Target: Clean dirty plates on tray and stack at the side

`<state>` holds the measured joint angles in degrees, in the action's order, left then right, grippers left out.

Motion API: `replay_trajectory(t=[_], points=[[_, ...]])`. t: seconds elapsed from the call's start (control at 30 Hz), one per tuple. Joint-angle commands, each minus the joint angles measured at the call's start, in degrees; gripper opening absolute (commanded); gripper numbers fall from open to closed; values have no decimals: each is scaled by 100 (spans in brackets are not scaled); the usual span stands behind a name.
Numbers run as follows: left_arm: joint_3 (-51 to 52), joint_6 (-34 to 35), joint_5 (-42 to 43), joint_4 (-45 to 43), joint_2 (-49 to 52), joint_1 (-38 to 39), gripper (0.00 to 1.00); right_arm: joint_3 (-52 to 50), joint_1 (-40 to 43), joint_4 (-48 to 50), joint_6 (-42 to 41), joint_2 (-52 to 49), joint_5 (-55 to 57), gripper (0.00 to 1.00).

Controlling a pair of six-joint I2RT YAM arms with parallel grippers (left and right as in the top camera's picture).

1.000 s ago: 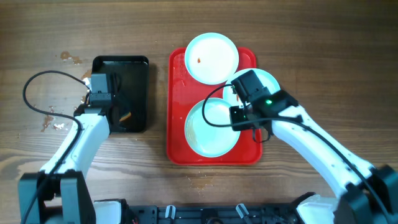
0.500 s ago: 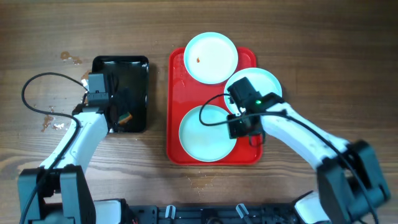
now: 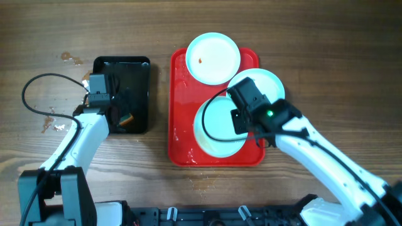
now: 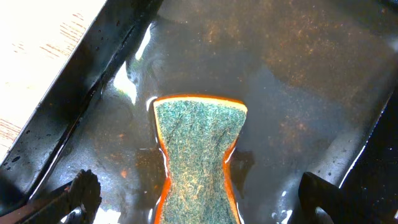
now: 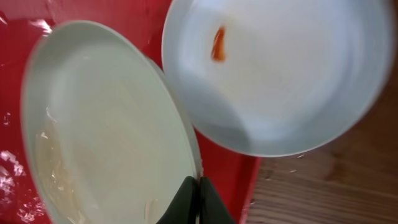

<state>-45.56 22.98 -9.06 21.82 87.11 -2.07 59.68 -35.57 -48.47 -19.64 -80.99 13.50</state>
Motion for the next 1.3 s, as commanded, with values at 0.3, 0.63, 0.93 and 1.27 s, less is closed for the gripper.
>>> replay_trajectory(t=[0.3,0.63,0.93,1.27], points=[[57,-28,26,-13,35,-35,100,-203,-155,116,-286,-79,-317,18],[57,-28,28,-13,35,-35,100,-210,1965,894,1521,-1593,-3329,41],[57,-28,26,-13,35,-35,100,-55,1963,833,1322,-1458,-2712,4],[57,-28,26,-13,35,-35,100,-7,-557,-87,-472,404,1827,4]])
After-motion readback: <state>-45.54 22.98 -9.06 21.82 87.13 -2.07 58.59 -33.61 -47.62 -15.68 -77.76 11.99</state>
